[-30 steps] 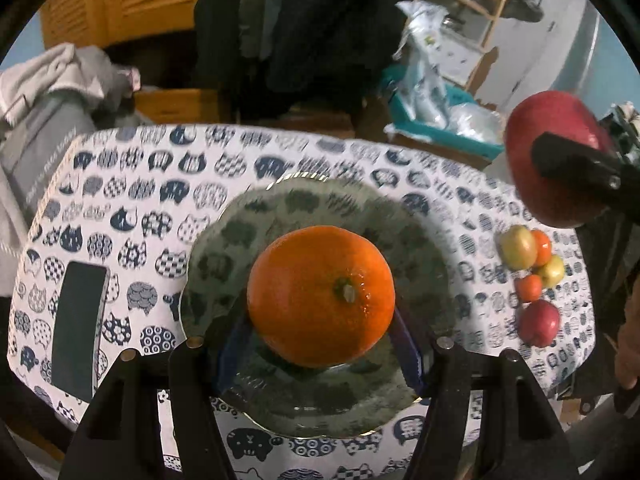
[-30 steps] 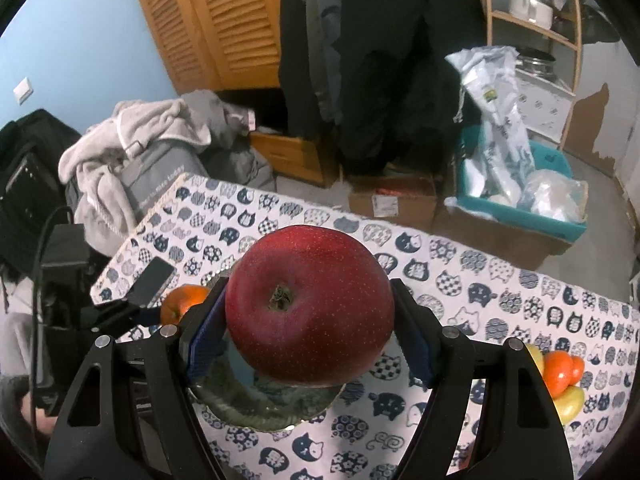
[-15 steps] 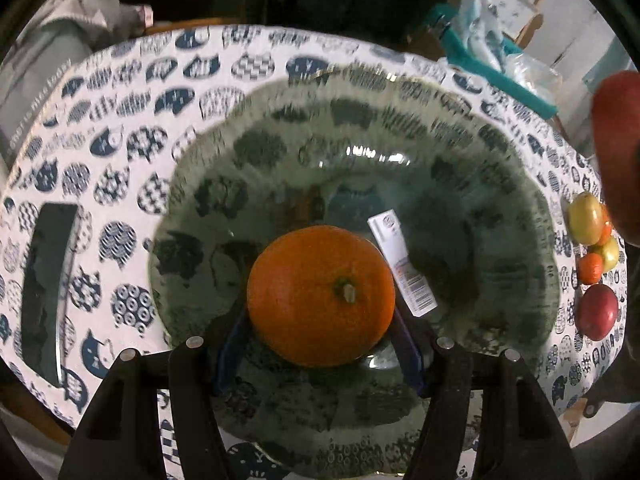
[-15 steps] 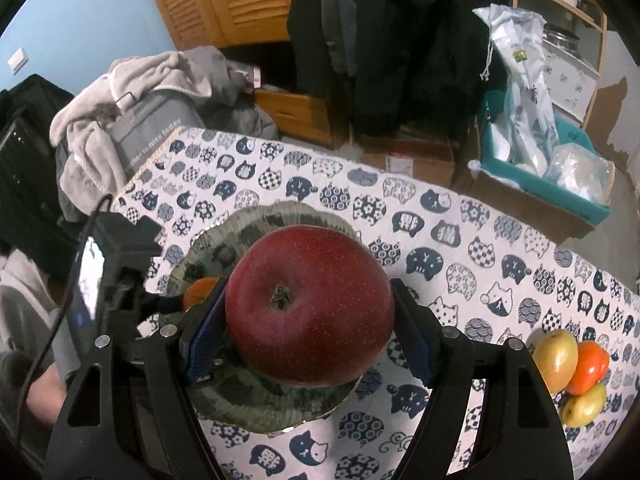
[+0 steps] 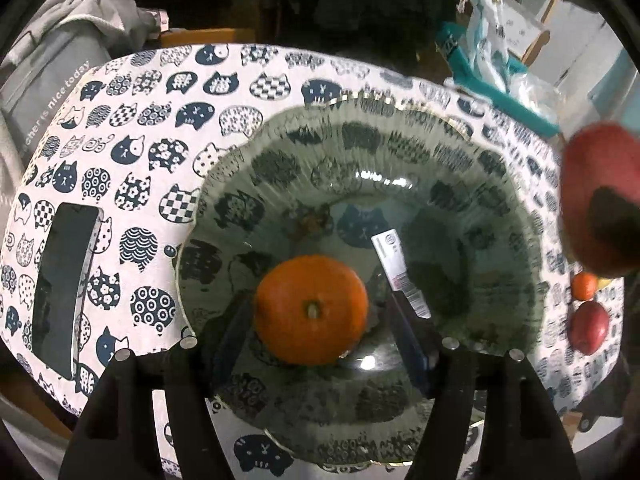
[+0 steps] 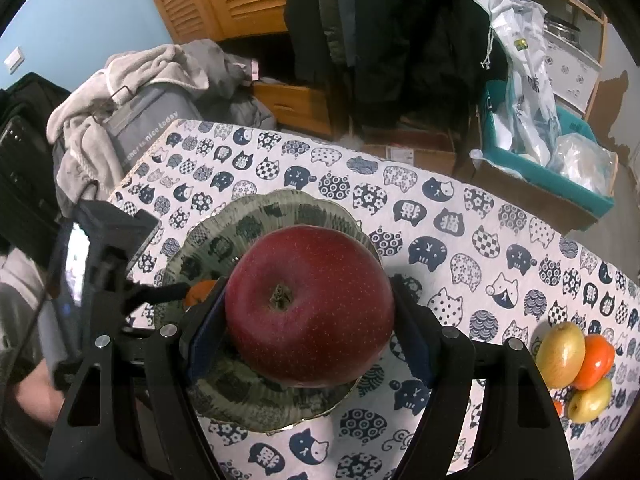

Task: Organize fruits
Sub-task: 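Lower the orange into the bowl with the left gripper while the right gripper lowers the apple beside it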

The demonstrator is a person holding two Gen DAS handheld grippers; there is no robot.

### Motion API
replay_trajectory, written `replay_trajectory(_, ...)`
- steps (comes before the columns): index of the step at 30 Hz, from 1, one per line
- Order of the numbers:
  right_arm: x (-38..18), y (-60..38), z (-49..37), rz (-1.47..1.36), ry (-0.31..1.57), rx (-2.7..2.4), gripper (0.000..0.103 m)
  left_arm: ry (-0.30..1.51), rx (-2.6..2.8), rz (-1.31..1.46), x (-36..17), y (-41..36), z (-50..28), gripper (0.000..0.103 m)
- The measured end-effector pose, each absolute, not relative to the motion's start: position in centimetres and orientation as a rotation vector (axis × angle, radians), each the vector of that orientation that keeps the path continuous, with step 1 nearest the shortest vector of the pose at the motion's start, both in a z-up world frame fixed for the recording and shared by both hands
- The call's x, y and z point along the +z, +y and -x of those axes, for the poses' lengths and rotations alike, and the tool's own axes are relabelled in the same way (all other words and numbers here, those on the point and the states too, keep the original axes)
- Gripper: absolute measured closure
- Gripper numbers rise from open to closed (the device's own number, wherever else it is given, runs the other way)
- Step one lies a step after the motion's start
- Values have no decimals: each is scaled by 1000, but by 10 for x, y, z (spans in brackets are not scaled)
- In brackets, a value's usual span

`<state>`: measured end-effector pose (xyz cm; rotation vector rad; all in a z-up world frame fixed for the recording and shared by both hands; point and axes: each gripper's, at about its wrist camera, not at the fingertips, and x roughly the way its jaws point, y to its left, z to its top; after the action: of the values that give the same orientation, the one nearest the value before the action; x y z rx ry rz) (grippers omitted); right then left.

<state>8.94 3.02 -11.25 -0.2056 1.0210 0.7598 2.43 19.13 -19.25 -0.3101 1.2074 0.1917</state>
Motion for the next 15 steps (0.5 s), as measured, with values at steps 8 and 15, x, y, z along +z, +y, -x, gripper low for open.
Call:
replay_trajectory(8,-135,48,-88,254,1063,765,27,1186,196,309,-179,198,-12,33)
replay_trajectory(15,-167,61,-86,298,1140,776,27,1188,212,311,-180,205,-6,33)
